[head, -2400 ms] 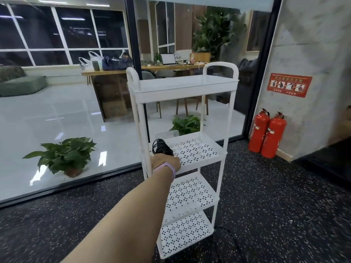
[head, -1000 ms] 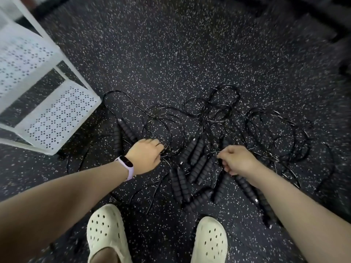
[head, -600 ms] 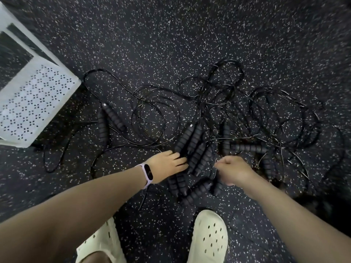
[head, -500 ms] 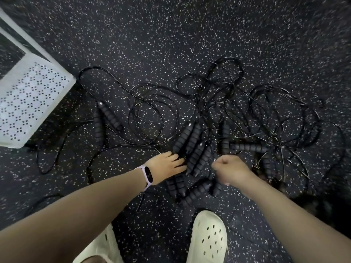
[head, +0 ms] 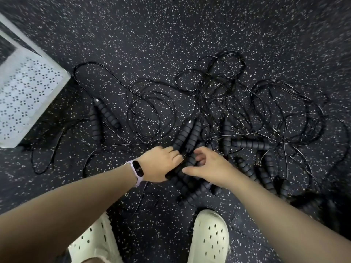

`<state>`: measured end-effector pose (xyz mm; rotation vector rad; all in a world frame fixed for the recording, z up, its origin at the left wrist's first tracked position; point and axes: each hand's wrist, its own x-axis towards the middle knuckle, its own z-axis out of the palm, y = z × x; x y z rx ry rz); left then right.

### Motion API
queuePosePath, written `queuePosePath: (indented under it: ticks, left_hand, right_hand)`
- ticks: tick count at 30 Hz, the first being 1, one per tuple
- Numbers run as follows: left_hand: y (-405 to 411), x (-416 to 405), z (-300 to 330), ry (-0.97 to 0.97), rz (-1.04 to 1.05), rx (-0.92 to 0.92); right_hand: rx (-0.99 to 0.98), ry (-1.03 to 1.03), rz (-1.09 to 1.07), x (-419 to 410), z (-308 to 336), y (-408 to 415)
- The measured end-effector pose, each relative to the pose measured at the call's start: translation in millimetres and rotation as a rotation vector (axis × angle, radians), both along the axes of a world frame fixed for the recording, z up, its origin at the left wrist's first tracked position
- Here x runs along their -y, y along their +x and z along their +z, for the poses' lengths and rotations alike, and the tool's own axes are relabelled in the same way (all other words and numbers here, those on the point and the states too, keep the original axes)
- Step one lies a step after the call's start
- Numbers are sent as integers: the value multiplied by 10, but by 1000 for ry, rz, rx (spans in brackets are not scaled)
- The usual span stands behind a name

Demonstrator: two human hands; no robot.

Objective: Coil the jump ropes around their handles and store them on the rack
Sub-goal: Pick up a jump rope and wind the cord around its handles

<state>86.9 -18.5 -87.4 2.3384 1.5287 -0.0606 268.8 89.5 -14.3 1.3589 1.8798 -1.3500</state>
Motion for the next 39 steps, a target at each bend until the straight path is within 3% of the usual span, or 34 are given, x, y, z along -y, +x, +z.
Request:
queuePosePath:
  ticks: [4,9,12,20,25,29,34,39]
  left_hand:
    - [-4,-230,570,78,84,72]
    - [-97,-334,1449,140,107,110]
    - [-126,-341,2034,185,96,119]
    - [-331,-128,3496,84,508,592]
    - [-367,70,4165,75,513,731]
    - [-505,386,4531,48,659,1009]
    - [-317,613,4772,-45,932,1444]
    - [-29,563,4720,140,1116,1357]
  right_hand:
    - [10,-171,81,-87,273,-107]
    - [-195,-957,-225,-245,872,-87]
    - [-236,-1129,-221,-288,1366,-93]
    - [-656,-1124,-58,-176,2736,8]
    - [-777,-1083,-28,30,3291,30]
    - [-878,-1117,-101,154,3620,73]
    - [-1015,-1004,-251,397,3972,84]
    - [-1144,-785,-316,701,3878,106]
